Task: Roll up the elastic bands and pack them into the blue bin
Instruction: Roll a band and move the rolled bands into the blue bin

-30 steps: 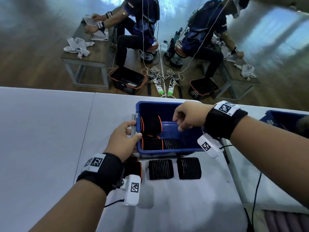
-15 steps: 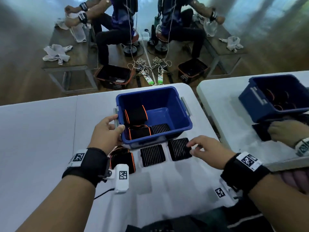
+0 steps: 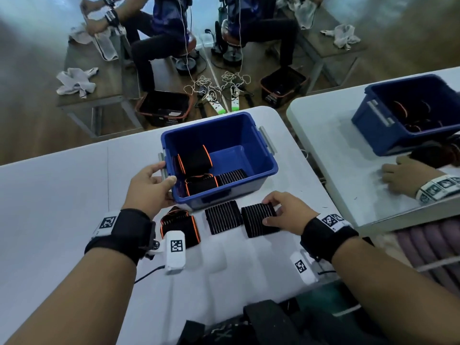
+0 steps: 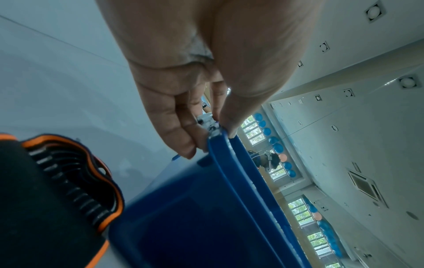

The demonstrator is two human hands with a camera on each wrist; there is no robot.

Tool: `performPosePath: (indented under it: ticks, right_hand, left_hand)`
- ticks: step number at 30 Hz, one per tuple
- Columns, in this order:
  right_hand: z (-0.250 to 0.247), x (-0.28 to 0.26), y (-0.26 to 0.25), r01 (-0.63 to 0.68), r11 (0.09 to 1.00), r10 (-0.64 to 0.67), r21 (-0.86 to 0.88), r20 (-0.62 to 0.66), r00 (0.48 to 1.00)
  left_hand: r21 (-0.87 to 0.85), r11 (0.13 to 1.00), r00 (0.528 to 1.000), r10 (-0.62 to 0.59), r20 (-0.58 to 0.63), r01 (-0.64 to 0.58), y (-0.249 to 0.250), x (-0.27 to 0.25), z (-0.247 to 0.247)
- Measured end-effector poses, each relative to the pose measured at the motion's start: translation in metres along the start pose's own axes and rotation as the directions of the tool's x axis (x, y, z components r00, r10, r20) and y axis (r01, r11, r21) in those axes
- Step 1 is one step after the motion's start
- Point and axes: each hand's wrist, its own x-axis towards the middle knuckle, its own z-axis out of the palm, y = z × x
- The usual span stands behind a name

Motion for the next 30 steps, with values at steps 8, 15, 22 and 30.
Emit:
performPosePath:
  ticks: [8, 15, 22, 30]
  right_hand:
    - [0.004, -0.005, -0.014, 0.075, 0.982, -0.048, -0.172, 0.157, 0.987]
    - [0.013, -0.011, -0.015, 0.126, 0.949, -0.063, -0.288, 0.219, 0.974]
    - [0.009, -0.021, -0.017, 0.146, 0.968, -0.101, -0.204, 0.215, 0.971]
    - [-0.046, -0.044, -0.069, 0.175, 0.98, -0.196, 0.098, 0.273, 0.942]
  left_hand:
    - [-0.002, 1.0, 1.0, 0.003, -0.004, -0.003, 0.003, -0.003, 0.001]
    - [0.023, 1.0, 1.0, 0.011, -0.01, -0.011, 0.003, -0.003, 0.002]
    - [0.031, 0.999, 1.0, 0.016, -0.007, -0.016, 0.003, -0.001, 0.002]
    - [-0.007, 1.0, 1.0, 0.023, 0.0, -0.023, 0.002, -0.002, 0.002]
